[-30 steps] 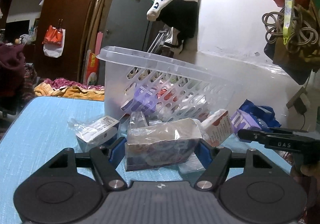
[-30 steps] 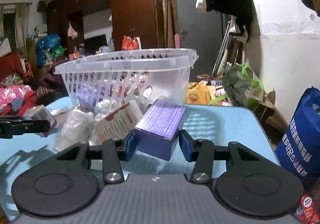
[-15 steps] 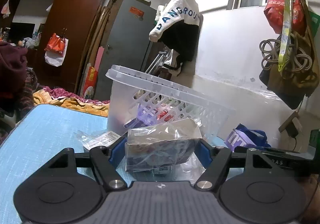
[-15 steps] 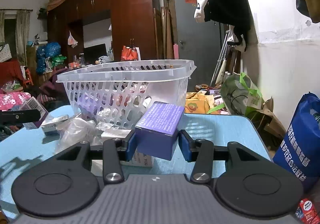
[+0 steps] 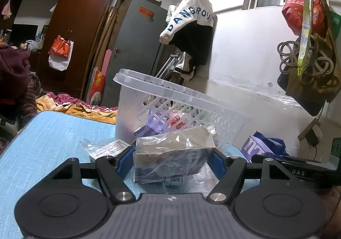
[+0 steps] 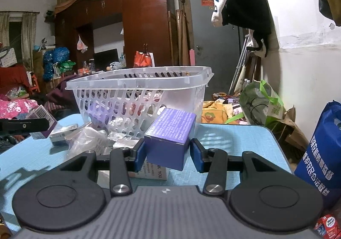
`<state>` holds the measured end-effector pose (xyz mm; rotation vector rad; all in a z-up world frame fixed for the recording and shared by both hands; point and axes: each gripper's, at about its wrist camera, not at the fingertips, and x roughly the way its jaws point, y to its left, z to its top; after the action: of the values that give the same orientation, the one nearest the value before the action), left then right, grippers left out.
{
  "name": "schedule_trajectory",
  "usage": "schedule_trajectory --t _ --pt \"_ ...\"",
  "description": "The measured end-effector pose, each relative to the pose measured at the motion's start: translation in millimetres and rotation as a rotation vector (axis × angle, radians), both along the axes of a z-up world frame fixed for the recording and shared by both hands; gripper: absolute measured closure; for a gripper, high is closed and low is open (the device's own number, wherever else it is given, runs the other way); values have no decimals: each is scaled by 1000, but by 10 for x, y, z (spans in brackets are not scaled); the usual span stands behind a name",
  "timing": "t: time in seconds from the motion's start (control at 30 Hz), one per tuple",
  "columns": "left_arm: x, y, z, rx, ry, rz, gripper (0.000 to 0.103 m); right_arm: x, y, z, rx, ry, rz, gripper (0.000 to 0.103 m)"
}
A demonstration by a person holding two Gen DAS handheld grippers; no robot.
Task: Organize objects
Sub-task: 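Lift both items over the white basket and open both grippers, then grasp a labelled clear bag with the left gripper while the right grasps the white THANK YOU box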
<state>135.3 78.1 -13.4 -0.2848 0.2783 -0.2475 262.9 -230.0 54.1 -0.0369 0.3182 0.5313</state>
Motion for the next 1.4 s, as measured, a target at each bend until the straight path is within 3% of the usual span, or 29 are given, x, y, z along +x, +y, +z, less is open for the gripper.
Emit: schedule_trajectory --t 0.1,0.2,0.3,0.47,0.6,0.7,0.8,0.87,0.9,0.93,1.0,1.07,1.17,1.3,1.4 --pt "-13 2 -3 -1 -7 2 27 -25 -17 10 12 -15 11 55" --pt "-125 -19 24 5 -79 13 27 -102 -97 54 66 2 71 55" --pt "-167 -40 108 -12 -113 -20 27 -294 -136 226 102 -49 119 55" --pt "37 -154 714 27 -176 -50 27 -247 185 818 44 -173 158 55" --pt "631 -205 1076 43 -86 -34 27 282 620 1052 -80 -173 116 55" --pt "1040 -202 1076 42 13 -12 27 644 811 1014 -135 -95 120 55" --pt "1220 -202 1009 44 45 15 27 766 913 954 -173 -95 117 54" --pt "1274 -214 957 53 62 18 21 776 926 924 -176 -82 129 34" --pt "1278 -219 938 65 76 28 18 720 893 916 -167 -82 113 10" --pt "1237 -213 929 76 78 45 16 621 838 923 -144 -114 88 0" --pt "1037 -162 941 91 48 56 13 287 631 931 -78 -201 89 0" --pt "739 -93 939 96 13 53 9 -2 436 811 -28 -219 110 0" --pt "369 63 809 125 -4 100 1 -130 229 515 1 -138 78 0" --pt "422 287 488 173 161 144 3 155 217 143 -12 78 56 0" --pt "560 438 284 147 237 129 5 323 353 22 -54 143 36 0"
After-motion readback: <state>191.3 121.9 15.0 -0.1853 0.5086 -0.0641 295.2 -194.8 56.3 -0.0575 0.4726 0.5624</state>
